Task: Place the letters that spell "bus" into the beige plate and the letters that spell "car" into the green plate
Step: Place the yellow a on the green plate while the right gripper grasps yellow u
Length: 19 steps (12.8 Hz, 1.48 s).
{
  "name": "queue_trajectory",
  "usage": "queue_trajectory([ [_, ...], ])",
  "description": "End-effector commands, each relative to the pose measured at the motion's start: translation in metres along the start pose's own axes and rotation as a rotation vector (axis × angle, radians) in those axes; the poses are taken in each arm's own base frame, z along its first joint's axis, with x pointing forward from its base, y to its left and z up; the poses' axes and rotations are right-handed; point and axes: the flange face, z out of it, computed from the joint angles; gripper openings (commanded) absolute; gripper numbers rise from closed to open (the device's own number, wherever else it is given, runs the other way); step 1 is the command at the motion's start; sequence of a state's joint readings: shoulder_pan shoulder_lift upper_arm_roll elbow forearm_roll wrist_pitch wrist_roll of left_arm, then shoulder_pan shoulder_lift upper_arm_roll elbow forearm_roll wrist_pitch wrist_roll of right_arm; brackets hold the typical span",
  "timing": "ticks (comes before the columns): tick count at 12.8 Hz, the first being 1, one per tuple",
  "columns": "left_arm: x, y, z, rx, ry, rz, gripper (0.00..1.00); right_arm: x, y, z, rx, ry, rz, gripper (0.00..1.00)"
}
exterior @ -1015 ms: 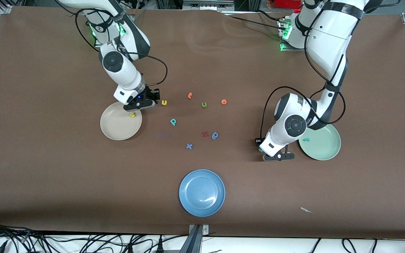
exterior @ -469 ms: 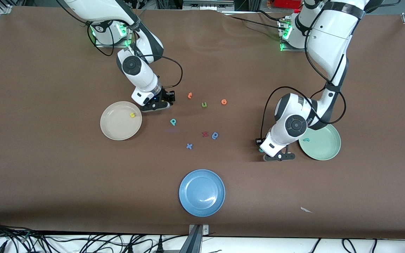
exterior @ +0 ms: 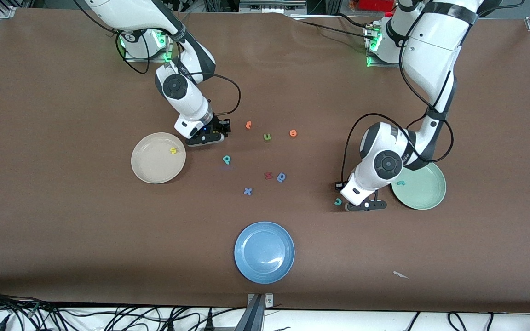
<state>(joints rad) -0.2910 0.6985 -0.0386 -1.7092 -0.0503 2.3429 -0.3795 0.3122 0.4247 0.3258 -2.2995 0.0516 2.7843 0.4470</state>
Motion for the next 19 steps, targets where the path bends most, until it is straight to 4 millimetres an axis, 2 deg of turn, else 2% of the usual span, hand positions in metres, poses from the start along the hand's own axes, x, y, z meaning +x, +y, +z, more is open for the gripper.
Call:
queue_trajectory([
  [1, 0.006, -0.031, -0.061, 0.026, -0.030, 0.009, 0.10, -0.004, 0.004, -0.008, -0.021, -0.005, -0.006, 0.56],
  [2, 0.007, -0.047, -0.080, 0.028, -0.051, 0.038, 0.10, -0.004, 0.004, -0.011, -0.028, -0.012, -0.007, 0.56],
  [4, 0.009, -0.088, -0.104, 0.036, -0.103, 0.039, 0.10, -0.006, 0.007, -0.010, -0.032, -0.018, -0.006, 0.55],
  [5, 0.010, -0.109, -0.112, 0.035, -0.127, 0.054, 0.10, -0.006, 0.008, -0.009, -0.033, -0.021, -0.004, 0.55],
  [7, 0.018, -0.163, -0.112, 0.023, -0.153, 0.080, 0.13, -0.008, 0.009, -0.006, -0.034, -0.025, -0.002, 0.54],
  [9, 0.022, -0.205, -0.094, 0.052, -0.180, 0.080, 0.14, -0.011, 0.010, -0.003, -0.036, -0.031, -0.001, 0.53],
  [12, 0.027, -0.244, -0.065, 0.105, -0.205, 0.077, 0.19, -0.011, 0.010, 0.003, -0.031, -0.030, 0.000, 0.45],
  [13, 0.025, -0.249, -0.057, 0.101, -0.220, 0.093, 0.22, -0.012, 0.011, 0.006, -0.030, -0.030, -0.001, 0.43],
  [14, 0.023, -0.250, -0.053, 0.095, -0.230, 0.092, 0.27, -0.013, 0.010, 0.007, -0.029, -0.032, 0.000, 0.41],
  [15, 0.023, -0.251, -0.052, 0.090, -0.231, 0.087, 0.44, -0.012, 0.009, 0.007, -0.027, -0.028, -0.002, 0.35],
  [16, 0.024, -0.248, -0.053, 0.090, -0.228, 0.091, 0.65, -0.013, 0.010, 0.008, -0.028, -0.029, -0.003, 0.29],
  [17, 0.025, -0.247, -0.059, 0.089, -0.217, 0.088, 0.80, -0.013, 0.009, 0.007, -0.027, -0.028, -0.003, 0.23],
  [18, 0.028, -0.242, -0.069, 0.088, -0.199, 0.083, 0.97, -0.013, 0.009, 0.007, -0.028, -0.028, -0.005, 0.18],
  [19, 0.032, -0.234, -0.093, 0.088, -0.158, 0.088, 1.00, -0.013, 0.009, 0.007, -0.028, -0.028, -0.006, 0.11],
])
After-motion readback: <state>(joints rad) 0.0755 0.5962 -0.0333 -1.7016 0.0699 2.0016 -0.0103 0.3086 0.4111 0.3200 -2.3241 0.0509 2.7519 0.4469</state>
